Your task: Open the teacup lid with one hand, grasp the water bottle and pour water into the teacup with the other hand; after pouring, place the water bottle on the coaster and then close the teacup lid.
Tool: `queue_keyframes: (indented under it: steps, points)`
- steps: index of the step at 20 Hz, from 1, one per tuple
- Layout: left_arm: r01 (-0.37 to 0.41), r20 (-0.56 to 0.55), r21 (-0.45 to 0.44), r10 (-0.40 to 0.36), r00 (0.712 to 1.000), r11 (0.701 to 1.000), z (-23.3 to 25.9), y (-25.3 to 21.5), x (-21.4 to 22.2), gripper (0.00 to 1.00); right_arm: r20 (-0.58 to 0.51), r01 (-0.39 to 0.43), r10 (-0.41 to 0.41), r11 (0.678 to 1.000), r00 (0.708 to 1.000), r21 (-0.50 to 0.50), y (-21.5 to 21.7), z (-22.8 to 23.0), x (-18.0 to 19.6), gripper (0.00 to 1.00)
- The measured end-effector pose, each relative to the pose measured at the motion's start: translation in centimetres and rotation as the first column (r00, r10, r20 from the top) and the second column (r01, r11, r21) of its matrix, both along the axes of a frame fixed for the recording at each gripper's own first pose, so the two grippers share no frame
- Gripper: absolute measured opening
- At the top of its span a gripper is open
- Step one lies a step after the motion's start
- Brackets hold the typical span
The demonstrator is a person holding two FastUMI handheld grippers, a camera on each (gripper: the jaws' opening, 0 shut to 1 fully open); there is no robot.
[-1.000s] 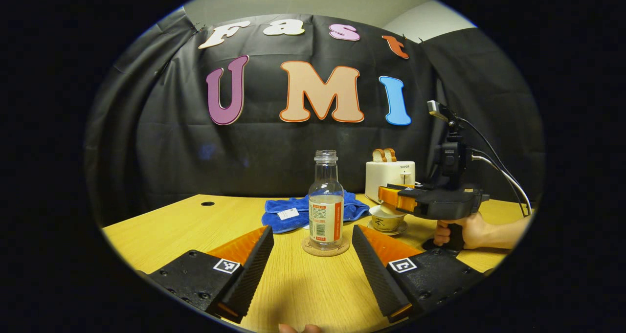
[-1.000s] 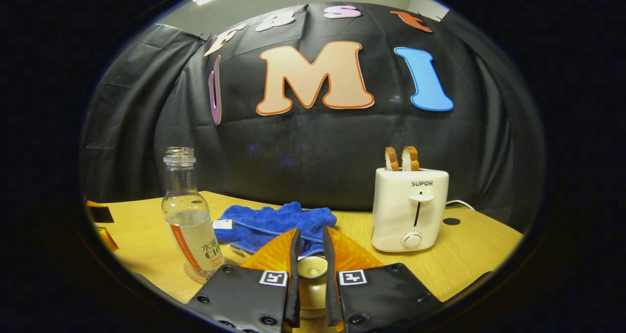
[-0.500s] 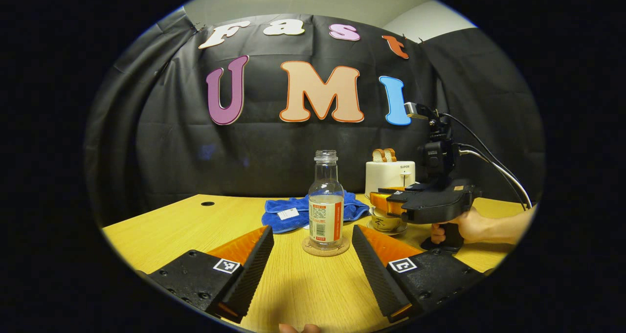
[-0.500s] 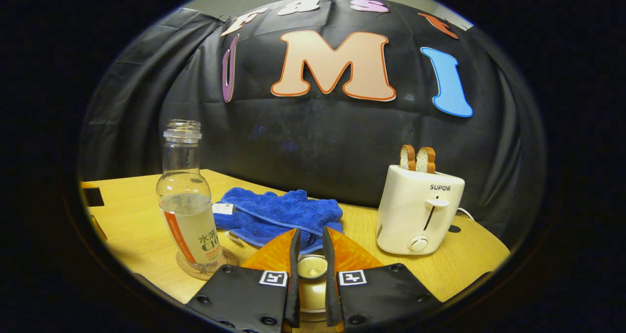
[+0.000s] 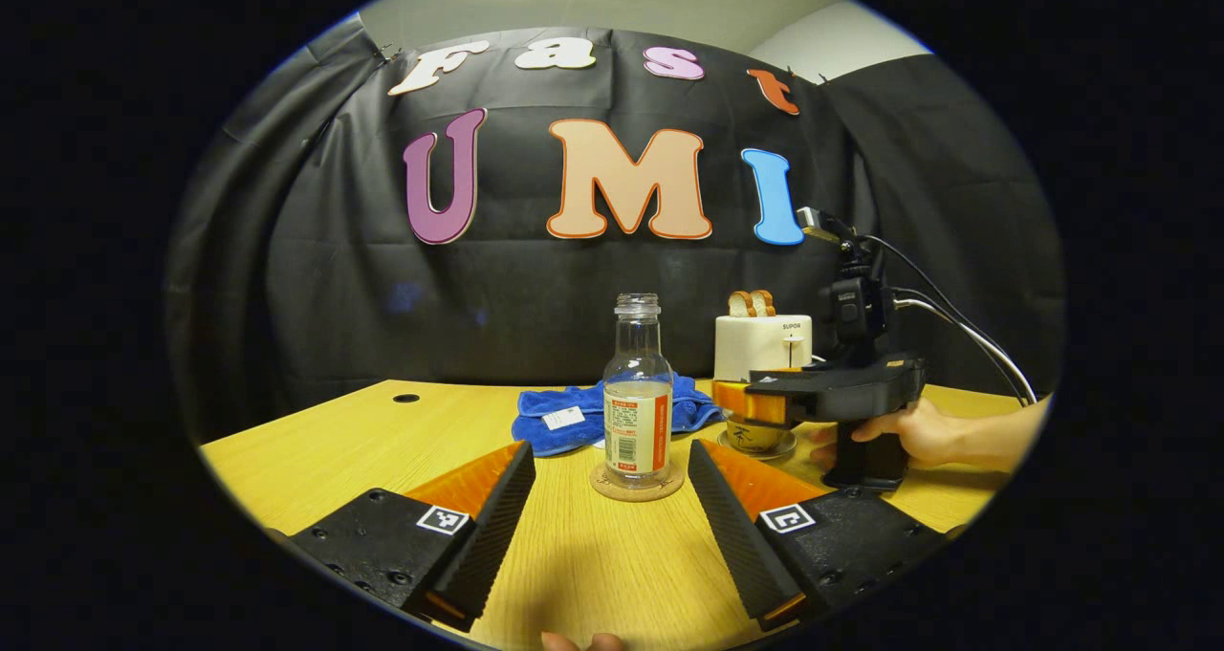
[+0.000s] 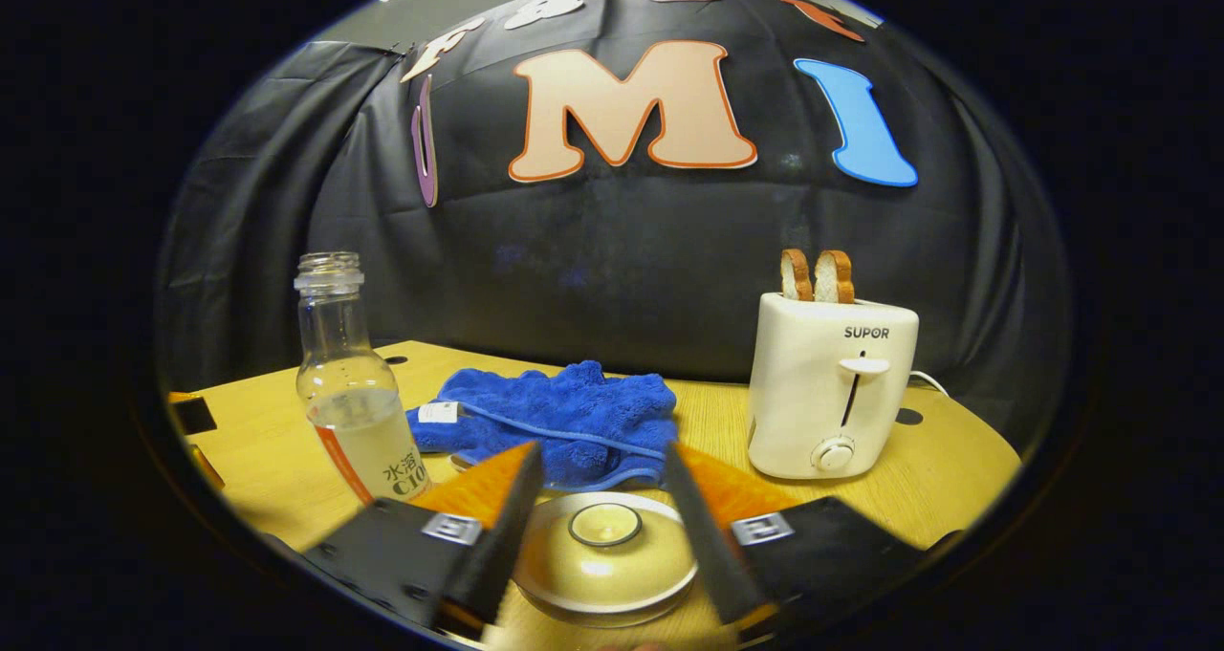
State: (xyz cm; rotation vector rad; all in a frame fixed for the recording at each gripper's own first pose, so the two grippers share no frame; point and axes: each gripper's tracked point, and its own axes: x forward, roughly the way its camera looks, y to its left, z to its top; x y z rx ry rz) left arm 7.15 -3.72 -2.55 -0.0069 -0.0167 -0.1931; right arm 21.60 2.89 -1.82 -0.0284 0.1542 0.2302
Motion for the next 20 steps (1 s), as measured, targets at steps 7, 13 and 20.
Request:
queue_keyframes:
  steps: [7, 13, 20]
  points:
    - [-0.027, -0.003, -0.001, 0.027, 1.000, 1.000, 0.0, 0.6, 0.0, 0.94, 0.131, 0.094, -0.099, 0.995, 0.986, 0.039, -2.1, 1.0, -2.1, 0.98]
    - [-0.100, -0.009, -0.001, 0.100, 0.995, 0.995, -0.1, 0.8, -1.1, 0.95, 0.150, 0.213, -0.217, 0.976, 0.965, 0.041, -4.1, 1.8, -11.5, 0.97]
    - [-0.169, -0.007, 0.001, 0.169, 0.986, 0.986, 0.2, -1.6, -5.7, 0.96, 0.162, 0.286, -0.289, 0.957, 0.943, 0.044, -5.0, 2.3, -22.0, 0.99]
